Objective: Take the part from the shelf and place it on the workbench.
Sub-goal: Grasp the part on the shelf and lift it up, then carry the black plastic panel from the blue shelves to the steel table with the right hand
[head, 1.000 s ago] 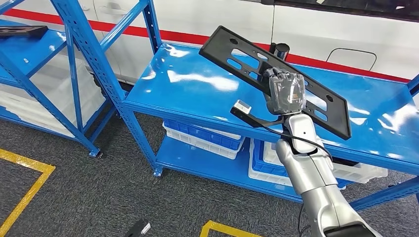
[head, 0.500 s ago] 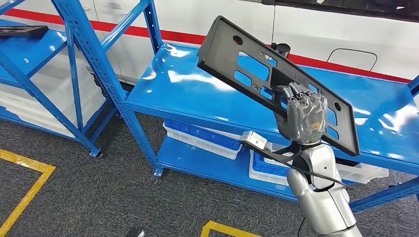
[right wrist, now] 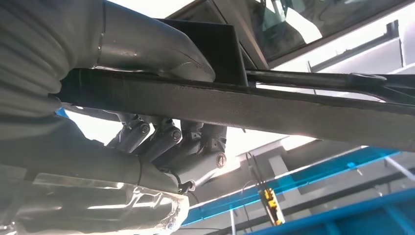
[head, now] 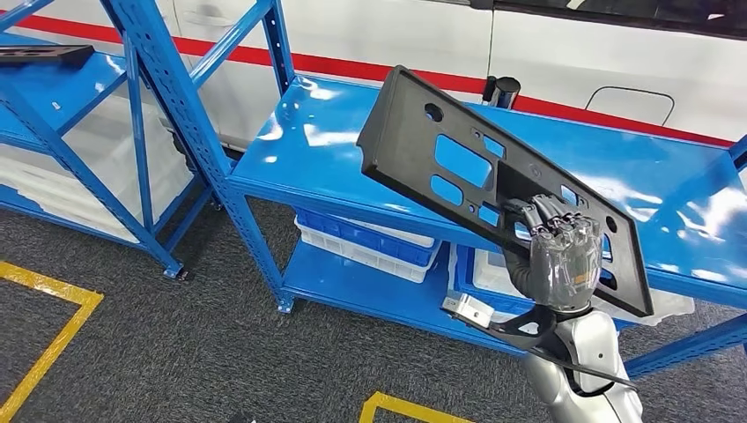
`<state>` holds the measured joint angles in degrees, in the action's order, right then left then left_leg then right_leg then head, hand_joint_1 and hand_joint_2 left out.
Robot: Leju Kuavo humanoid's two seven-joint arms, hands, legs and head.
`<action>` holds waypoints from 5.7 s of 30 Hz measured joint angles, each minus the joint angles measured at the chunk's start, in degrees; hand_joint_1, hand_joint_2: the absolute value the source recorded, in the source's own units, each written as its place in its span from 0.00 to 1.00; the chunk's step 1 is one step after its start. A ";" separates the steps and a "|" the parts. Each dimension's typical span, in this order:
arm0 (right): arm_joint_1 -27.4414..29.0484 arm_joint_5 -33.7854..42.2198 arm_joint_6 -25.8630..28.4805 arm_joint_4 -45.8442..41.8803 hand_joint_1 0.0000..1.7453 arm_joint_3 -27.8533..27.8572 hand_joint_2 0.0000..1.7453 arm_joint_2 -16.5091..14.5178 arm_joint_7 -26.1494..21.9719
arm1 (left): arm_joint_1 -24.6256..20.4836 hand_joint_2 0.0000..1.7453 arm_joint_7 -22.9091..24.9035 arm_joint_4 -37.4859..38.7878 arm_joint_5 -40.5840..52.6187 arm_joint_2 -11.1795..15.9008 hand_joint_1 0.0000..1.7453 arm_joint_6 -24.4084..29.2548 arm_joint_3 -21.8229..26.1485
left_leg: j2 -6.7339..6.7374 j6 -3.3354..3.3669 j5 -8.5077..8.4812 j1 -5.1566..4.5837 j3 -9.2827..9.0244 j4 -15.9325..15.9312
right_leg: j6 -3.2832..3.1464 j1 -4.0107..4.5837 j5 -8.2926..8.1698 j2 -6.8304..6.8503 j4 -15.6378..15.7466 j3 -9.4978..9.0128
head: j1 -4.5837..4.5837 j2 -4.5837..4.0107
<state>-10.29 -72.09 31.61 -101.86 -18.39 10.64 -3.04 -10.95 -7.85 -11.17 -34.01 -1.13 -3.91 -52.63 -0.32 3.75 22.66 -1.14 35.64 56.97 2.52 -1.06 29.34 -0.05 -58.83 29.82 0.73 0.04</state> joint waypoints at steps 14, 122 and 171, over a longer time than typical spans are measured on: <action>3.74 0.89 1.76 -1.47 1.00 -0.96 1.00 -0.02 -1.18 | 0.11 1.00 -1.93 -0.06 0.20 -0.49 0.00 0.44 0.14 | 0.13 -3.89 7.46 2.18 -2.37 7.09 | -2.33 -0.21 -4.27 0.27 1.71 3.17 | 0.23 0.00; -3.51 7.24 -2.38 7.09 1.00 -9.19 1.00 -3.00 -5.28 | 1.65 1.00 -3.98 -0.91 -4.18 -0.91 0.00 3.46 11.86 | 0.84 -0.90 -1.07 0.88 0.88 -0.93 | 1.72 -0.39 -0.42 0.17 -4.99 1.06 | -1.13 0.00; -2.11 16.02 -2.21 6.49 1.00 -5.01 1.00 -3.39 -5.01 | 2.29 1.00 -12.66 -1.42 2.84 0.13 0.00 8.63 12.59 | -3.77 -4.14 5.32 2.84 -3.52 2.04 | -0.59 -0.11 -5.05 -5.44 1.11 4.37 | -0.59 0.00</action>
<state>-12.40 -56.07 29.40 -95.38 -23.40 7.25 -8.04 -8.65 -20.50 -12.59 -31.17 -1.00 4.72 -40.04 -4.10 -0.40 27.98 1.70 32.12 59.00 1.92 -1.17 24.29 -5.49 -57.71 34.20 0.14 0.04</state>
